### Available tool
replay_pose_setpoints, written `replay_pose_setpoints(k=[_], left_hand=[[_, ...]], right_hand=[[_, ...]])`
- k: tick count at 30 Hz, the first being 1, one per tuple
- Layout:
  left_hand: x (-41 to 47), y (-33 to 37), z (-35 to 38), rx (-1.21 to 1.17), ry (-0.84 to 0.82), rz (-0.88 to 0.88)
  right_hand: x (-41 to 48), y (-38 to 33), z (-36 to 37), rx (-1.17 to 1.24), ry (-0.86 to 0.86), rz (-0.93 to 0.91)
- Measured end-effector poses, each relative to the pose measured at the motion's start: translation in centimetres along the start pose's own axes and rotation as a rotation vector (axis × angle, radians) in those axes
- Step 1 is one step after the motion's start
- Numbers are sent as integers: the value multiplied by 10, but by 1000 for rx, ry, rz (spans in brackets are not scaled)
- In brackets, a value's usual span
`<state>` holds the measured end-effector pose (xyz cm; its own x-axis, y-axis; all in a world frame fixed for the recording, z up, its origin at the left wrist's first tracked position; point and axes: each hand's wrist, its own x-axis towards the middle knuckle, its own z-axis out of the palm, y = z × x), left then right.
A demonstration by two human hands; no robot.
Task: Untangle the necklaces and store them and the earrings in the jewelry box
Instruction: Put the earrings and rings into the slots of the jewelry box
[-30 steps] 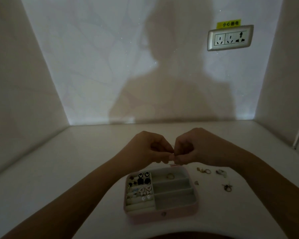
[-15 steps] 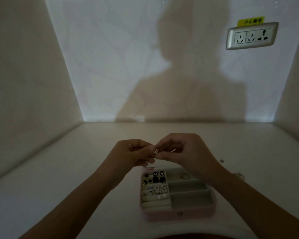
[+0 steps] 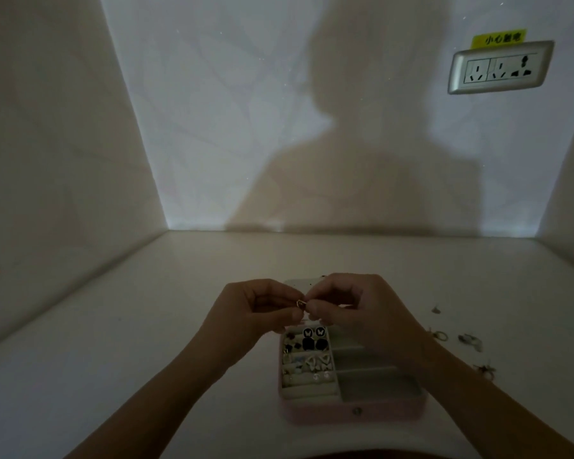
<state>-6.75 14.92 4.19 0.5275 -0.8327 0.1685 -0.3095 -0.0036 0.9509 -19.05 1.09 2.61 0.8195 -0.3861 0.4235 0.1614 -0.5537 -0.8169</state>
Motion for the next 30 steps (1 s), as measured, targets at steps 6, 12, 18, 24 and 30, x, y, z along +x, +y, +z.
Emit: replay_pose_setpoints(k=[6,12,18,24,30], left_hand=[[-4,-4,3,51,34,122],[-5,-6,3,158,69,228],[-9,-4,3,407,126,420],[-7,-1,5,819,128,633],[-6,6,6,377,157,311]], right_hand=[[-8,-3,4,14,52,-36],[-12,-7,9,66,45,10],[-8,-9,11,118,80,90],[-3,-11,6,186,67,148],[0,-13,2,226,26,183]])
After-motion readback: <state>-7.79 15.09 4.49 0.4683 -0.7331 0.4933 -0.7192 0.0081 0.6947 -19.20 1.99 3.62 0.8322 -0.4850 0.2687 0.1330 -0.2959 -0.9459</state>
